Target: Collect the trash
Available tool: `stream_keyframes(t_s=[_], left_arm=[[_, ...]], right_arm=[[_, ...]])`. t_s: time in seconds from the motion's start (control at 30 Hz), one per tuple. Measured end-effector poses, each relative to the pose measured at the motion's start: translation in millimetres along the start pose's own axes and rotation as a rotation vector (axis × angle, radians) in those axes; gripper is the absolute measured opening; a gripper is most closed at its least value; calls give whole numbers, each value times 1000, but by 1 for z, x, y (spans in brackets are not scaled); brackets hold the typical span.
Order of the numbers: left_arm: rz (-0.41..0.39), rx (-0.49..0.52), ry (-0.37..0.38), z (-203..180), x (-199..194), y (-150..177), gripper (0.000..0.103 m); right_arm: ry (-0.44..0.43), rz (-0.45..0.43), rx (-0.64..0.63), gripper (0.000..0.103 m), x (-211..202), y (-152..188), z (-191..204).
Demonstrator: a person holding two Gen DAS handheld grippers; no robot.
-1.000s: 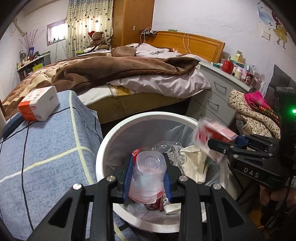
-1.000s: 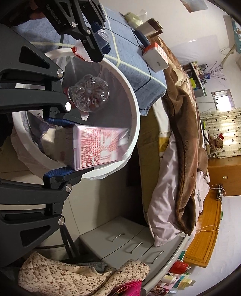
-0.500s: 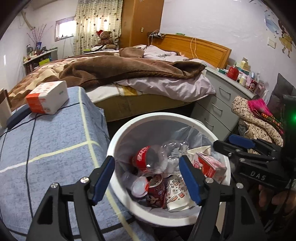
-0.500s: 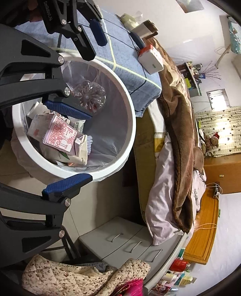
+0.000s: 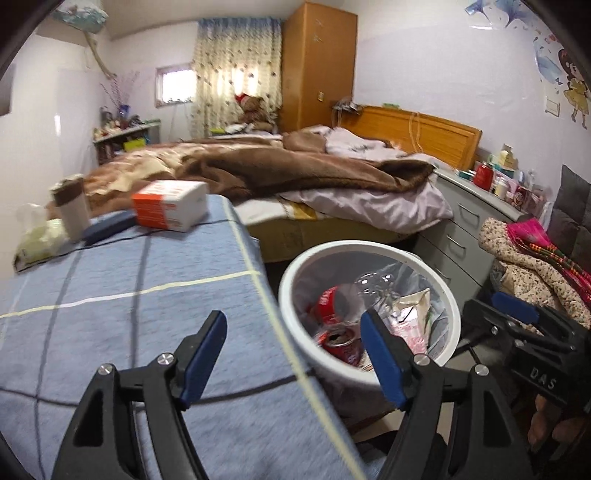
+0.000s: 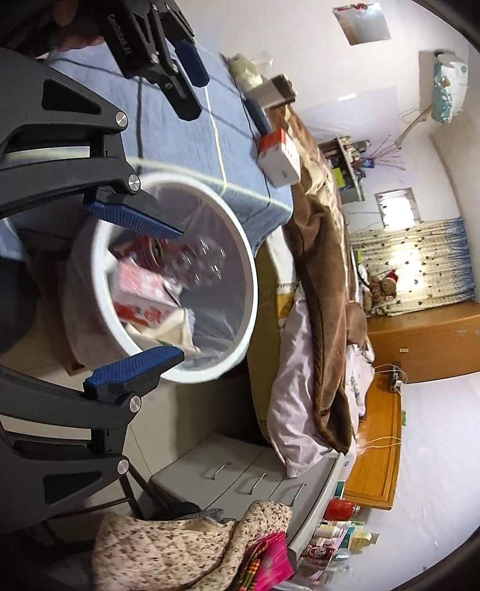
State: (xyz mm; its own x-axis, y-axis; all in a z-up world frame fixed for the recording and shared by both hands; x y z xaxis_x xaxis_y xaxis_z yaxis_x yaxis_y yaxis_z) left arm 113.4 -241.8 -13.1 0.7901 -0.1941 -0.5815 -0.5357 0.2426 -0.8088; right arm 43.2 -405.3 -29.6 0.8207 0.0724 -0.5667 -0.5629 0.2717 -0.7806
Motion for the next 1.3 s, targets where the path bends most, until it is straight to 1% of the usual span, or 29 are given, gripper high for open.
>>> stream_keyframes(t_s=[0.07, 0.1, 0.13, 0.2, 0.27, 0.37, 0.47, 0.57, 0.67, 0.8, 0.93, 1.3], left_arm=[[-27, 24, -79, 5, -13, 6, 78], [-42, 38, -113, 7, -20, 9, 81], [-55, 39, -119, 10, -26, 12, 81], [-61, 12, -77, 15, -37, 19, 82], [-58, -2, -48, 19, -45, 26, 82], [-75, 25, -69, 21, -57, 36, 82], [-77, 32, -60, 23, -67, 48, 82], [-72, 35, -63, 23, -73, 56, 82], [-63, 45, -76, 24, -76, 64, 82], [-60, 19, -82, 30, -81, 70, 82], [-61, 6, -92, 34, -84, 71, 82], [-60, -1, -88, 36, -88, 75, 82]], right_arm=[[-6, -18, -1, 62, -9, 9, 9], [-6, -21, -3, 62, -11, 13, 13], [0, -23, -5, 62, -13, 16, 16], [24, -29, -16, 62, -20, 23, 23], [24, -36, -10, 62, -26, 29, 27], [31, -57, -1, 62, -35, 37, 34], [88, -96, -12, 62, -45, 48, 41], [110, -96, -13, 62, -47, 56, 47], [91, -108, -10, 62, -53, 60, 53], [106, -139, -41, 62, -62, 62, 62], [111, -136, -46, 62, -62, 63, 65], [103, -137, -50, 62, -65, 66, 73]])
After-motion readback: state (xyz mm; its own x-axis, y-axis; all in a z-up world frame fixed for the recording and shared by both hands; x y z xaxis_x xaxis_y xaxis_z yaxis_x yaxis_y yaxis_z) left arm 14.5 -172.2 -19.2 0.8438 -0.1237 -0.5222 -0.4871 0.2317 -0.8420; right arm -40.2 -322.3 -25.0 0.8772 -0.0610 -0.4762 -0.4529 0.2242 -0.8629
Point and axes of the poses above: each gripper's, at about its wrist camera, not at the fingertips, and x roughly the way its jaws point, z to its left, y to its underside, the point moved 3 cm from there along x, roughly the way its jaws point, and after that the axes turned 13 degrees about -y, right-handed, at the moved point
